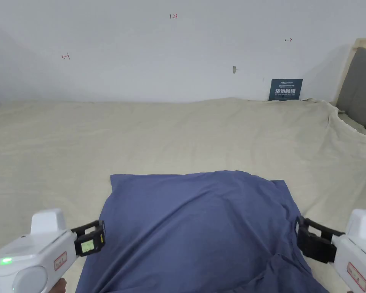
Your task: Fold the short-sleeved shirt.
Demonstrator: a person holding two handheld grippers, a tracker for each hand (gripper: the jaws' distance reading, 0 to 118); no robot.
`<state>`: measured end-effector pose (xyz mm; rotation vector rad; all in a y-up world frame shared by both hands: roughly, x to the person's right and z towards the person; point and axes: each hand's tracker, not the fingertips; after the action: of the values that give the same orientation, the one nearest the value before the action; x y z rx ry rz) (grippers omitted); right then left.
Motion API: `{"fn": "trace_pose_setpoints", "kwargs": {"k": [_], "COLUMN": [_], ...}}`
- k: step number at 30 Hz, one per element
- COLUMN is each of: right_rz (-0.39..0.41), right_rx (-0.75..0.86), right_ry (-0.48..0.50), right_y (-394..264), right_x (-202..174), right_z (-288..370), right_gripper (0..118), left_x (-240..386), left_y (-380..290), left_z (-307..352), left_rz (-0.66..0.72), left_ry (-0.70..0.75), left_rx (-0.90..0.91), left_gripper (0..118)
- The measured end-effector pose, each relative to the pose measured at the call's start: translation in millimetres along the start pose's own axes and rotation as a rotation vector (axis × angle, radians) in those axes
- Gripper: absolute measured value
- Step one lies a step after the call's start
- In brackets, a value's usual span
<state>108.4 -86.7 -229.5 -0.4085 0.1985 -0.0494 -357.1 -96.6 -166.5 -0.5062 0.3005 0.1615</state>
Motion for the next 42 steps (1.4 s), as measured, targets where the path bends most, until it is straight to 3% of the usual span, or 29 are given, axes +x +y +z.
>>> {"fn": "trace_pose_setpoints", "kwargs": {"k": [4,6,7,8,9,11,20,27,29,30,32,33,34,42], "right_rz": [0.016,0.028,0.033,0.04,0.046,0.05,0.047,0.035,0.033,0.031,0.027,0.025,0.025,0.01], "right_rx": [0.102,0.122,0.131,0.14,0.146,0.156,0.153,0.141,0.13,0.126,0.115,0.111,0.107,0.058], "right_ry": [-0.012,-0.021,-0.021,-0.018,-0.008,-0.012,0.025,0.025,0.016,0.013,0.01,0.007,0.004,-0.019], "right_y": [13,15,16,16,16,15,14,11,9,7,5,4,2,-11], "right_x": [-14,-19,-21,-22,-22,-23,-29,-19,-15,-13,-7,-6,-3,9], "right_z": [7,9,10,11,11,10,14,13,12,12,11,11,11,6], "right_gripper": [91,68,52,23,2,0,0,0,0,0,0,0,0,0], "left_x": [15,20,20,18,17,16,1,-27,-39,-45,-56,-58,-61,-65], "left_y": [11,13,14,15,15,14,0,-27,-39,-45,-60,-67,-75,-124], "left_z": [11,16,20,22,22,24,16,-9,-18,-24,-34,-36,-39,-58], "left_rz": [-0.027,-0.042,-0.038,-0.037,-0.035,-0.029,-0.002,0.003,0.047,0.072,0.116,0.121,0.125,0.082], "left_ry": [0.014,-0.002,-0.042,-0.084,-0.129,-0.131,-0.139,-0.088,-0.048,-0.045,-0.024,-0.008,0.011,0.085], "left_rx": [0.132,0.161,0.176,0.183,0.177,0.163,0.071,-0.146,-0.215,-0.27,-0.337,-0.368,-0.394,-0.495], "left_gripper": [101,77,56,24,9,0,0,0,18,34,80,92,97,94]}}
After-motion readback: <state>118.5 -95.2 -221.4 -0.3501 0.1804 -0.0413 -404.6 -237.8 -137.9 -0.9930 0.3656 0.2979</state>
